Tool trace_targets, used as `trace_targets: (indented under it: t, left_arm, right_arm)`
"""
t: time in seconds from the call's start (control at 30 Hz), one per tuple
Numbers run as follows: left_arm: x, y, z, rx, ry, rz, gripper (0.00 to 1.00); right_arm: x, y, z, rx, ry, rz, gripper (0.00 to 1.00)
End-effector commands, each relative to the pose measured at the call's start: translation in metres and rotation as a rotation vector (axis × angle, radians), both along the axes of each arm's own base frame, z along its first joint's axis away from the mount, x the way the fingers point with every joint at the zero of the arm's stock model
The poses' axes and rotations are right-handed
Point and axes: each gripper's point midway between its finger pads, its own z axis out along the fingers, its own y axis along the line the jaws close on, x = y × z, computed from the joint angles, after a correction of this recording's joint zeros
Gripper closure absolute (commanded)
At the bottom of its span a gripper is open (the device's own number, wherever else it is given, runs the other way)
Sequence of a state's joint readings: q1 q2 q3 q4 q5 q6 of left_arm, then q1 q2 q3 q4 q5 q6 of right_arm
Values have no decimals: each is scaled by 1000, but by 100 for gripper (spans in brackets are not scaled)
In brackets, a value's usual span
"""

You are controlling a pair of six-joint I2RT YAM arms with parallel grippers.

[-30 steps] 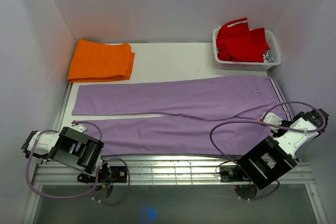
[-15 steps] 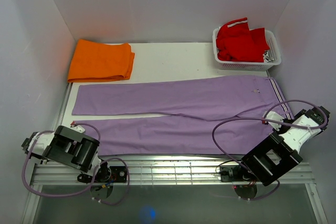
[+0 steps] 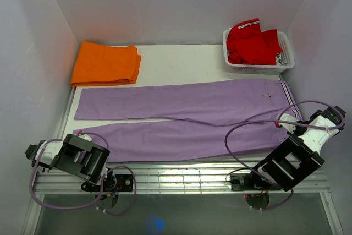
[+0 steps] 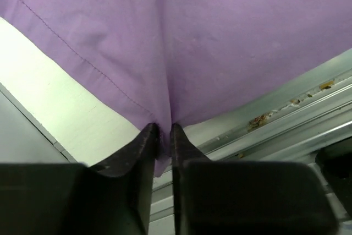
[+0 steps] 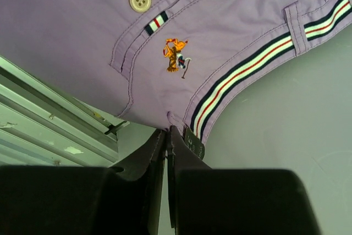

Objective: Fold and stack the trousers
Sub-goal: Fold the trousers

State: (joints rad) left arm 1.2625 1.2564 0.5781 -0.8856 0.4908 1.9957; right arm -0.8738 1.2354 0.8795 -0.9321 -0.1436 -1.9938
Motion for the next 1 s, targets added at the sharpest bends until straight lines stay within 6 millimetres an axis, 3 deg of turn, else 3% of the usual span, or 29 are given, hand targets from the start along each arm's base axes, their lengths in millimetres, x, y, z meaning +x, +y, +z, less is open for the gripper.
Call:
trace_targets:
  t: [0.0,0.13,0.17,0.23,0.37,0.4,0.47,0.5,0.7,0.8,0.97]
  left_arm:
    - [42,10,12,300,-165,-617,78]
    - [43,19,30,248,-148,-612,98]
    - [41,14,33,209,-146,-610,100]
    - [43,24,48,210,-141,-606,100]
    - [52,19,77,136,-202,-576,100]
    - [58,28,89,138,-220,-562,100]
    - [64,27,101,82,-253,-512,100]
    - [74,37,113,78,-288,-491,100]
    - [125,51,146,-120,-367,-279,100]
    - [159,54,165,-202,-410,-185,100]
    - [217,62,186,-249,-448,-95,100]
  right_arm:
    - [18,-12,17,-84,-34,144,92]
    - [24,-11,21,-81,-42,145,92]
    - [27,-14,23,-83,-50,140,92]
    - [32,-14,30,-76,-73,136,92]
    - [51,-13,54,10,-139,96,92]
    - [60,-20,74,-1,-175,77,92]
    - [70,-22,82,35,-199,68,92]
    - [78,-23,93,33,-224,55,92]
    - [114,-16,100,60,-261,35,92]
    - [144,-1,108,75,-305,37,92]
    - [197,2,134,83,-419,-7,92]
